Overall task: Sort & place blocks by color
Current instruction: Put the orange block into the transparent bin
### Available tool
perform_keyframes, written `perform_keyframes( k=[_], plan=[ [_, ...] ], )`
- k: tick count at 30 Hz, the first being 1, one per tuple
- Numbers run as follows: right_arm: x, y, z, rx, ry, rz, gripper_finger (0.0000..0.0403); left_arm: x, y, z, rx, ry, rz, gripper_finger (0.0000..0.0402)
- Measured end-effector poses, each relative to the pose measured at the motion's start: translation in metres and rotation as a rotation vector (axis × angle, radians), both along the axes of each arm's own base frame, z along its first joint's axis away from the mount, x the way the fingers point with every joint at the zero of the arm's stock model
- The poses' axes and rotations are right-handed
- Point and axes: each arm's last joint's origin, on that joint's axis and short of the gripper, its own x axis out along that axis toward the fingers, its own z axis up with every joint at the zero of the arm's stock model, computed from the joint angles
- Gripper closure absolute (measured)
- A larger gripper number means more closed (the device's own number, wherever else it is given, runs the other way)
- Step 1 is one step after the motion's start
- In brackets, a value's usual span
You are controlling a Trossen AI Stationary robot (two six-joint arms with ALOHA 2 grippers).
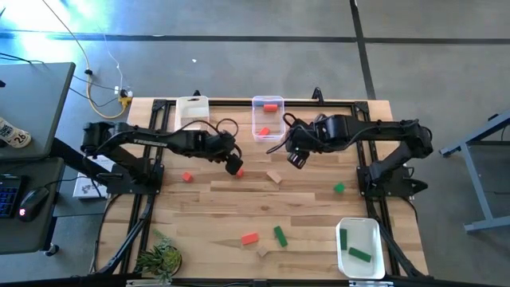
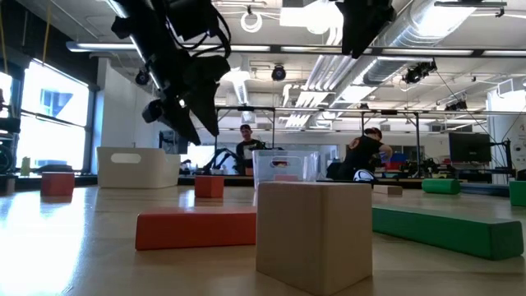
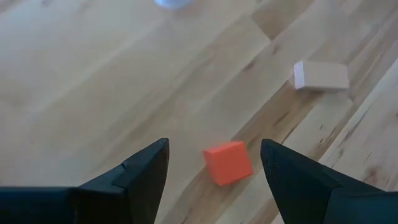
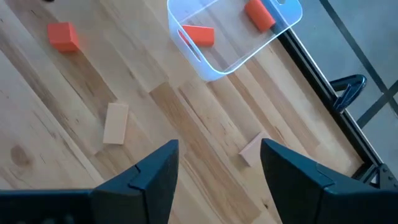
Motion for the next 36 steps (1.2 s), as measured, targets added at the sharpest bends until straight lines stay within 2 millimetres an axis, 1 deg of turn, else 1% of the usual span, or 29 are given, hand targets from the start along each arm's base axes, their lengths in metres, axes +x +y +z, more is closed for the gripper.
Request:
perform_keyframes(
  k=[11, 20, 28, 32, 36],
  plan=[
    [0.0, -0.012, 0.0, 0.02, 0.011, -0.004, 0.019, 0.021, -0.017, -0.026, -0.022, 0.005, 0.011, 0.0161],
    [0.0, -0.012, 0.0, 0.013, 0.019, 0.016, 0.019, 0.03, -0.024, -0.049, -0.021, 0.06, 0.013, 0.0161],
    [0.0, -0.012, 0.0, 0.013, 0.017, 0.018, 0.019, 0.033, -0.025, -0.073, -0.006, 0.14, 0.025, 0.0161],
    [0.001, -0.012, 0.0, 0.013, 0.013, 0.019, 0.019, 0.035, -0.024, -0.078, 0.035, 0.158, 0.024, 0.0161],
    [0.003, -0.011, 0.0, 0.044, -0.016, 0.027, 0.019, 0.035, -0.024, -0.079, 0.066, 0.167, 0.01, 0.0167]
  ],
)
